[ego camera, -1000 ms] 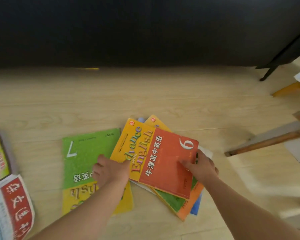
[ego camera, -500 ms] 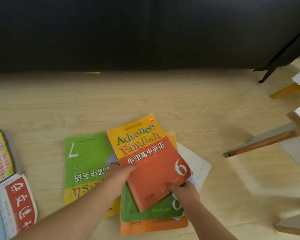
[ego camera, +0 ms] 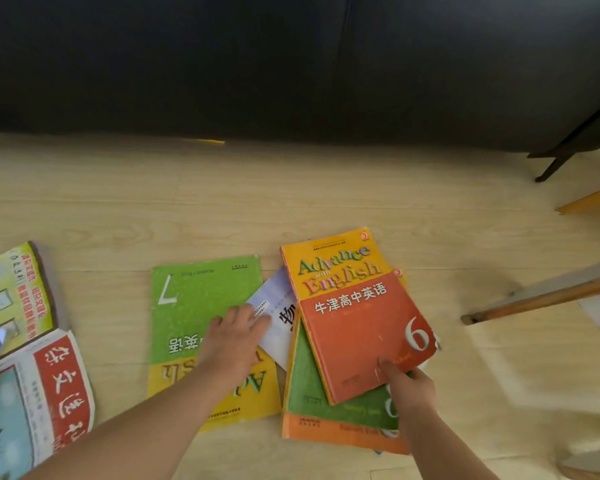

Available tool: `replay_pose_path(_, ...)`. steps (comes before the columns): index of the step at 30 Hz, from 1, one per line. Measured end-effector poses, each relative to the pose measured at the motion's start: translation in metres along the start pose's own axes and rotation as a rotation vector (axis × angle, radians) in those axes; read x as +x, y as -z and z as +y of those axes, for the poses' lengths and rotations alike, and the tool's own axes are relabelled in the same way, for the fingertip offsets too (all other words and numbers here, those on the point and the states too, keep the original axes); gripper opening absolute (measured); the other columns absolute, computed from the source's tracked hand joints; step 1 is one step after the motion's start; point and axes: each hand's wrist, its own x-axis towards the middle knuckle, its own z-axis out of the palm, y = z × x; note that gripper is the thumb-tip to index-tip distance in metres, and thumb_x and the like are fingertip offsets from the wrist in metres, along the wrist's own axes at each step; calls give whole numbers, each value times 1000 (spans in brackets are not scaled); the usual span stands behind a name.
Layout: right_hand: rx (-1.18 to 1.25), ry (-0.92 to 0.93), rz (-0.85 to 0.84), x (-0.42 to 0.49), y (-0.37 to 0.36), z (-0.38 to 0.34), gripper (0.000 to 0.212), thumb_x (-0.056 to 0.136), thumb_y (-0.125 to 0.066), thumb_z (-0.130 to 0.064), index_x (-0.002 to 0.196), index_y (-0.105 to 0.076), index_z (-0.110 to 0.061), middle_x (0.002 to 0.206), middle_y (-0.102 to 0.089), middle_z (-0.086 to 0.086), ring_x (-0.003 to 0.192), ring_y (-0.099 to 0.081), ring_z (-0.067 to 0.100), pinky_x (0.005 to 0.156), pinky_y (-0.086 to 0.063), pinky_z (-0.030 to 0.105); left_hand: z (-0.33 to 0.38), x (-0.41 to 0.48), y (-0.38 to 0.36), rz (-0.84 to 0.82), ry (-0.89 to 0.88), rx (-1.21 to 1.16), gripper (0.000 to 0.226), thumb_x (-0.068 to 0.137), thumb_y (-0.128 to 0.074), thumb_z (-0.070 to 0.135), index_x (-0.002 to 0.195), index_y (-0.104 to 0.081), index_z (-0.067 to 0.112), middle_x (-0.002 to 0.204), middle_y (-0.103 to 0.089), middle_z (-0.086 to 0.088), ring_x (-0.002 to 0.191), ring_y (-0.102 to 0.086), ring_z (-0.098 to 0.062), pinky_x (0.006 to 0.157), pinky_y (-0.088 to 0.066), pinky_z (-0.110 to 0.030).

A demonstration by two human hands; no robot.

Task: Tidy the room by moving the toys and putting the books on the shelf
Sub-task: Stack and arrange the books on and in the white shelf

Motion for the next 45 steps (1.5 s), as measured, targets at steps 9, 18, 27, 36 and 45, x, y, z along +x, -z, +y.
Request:
replay_pose_path(9,50,-49,118,6,7,11,22,90,-58,-28,99,-57,-8,91,-59,13,88,-54,33,84,-45,41,25,33,24,-11,470,-1801,67,85,-39,-23,145,-18,-3,140,-44,-19,121,-48,-29,87,-42,-31)
replay_pose_path(18,118,-110,101,-3,0,24,39,90,-59,-31,117,-58,-3,113,-63,19,97,-57,35,90,-47,44,16,24,17,-263,-509,503,52,84,-56,7,133,-43,22,136,-35,-8,131,-27,-27,111,-17,-51)
replay_pose_path(27,141,-150,32,-3,-5,27,39,90,-59,-31,119,-56,-5,105,-63,16,88,-59,32,85,-51,42,-3,40,64,-167,-402,598,41,80,-65,22,119,-53,21,122,-57,-2,113,-56,-24,106,-28,-36)
replay_pose_path(36,-37,-217,451,-3,-1,5,83,80,-66,-45,137,-28,1,139,-32,23,127,-33,38,106,-26,45,18,29,171,-85,-286,-1207,12,82,-64,9,81,-62,21,66,-69,10,57,-63,1,61,-54,-18)
replay_pose_path(45,317,-73,399,25,15,19,66,94,-20,-47,127,-53,0,129,-54,22,119,-49,40,100,-37,45,95,49,139,-172,-62,-1631,8,89,-59,12,96,-63,9,67,-70,-3,56,-66,-14,57,-55,-26)
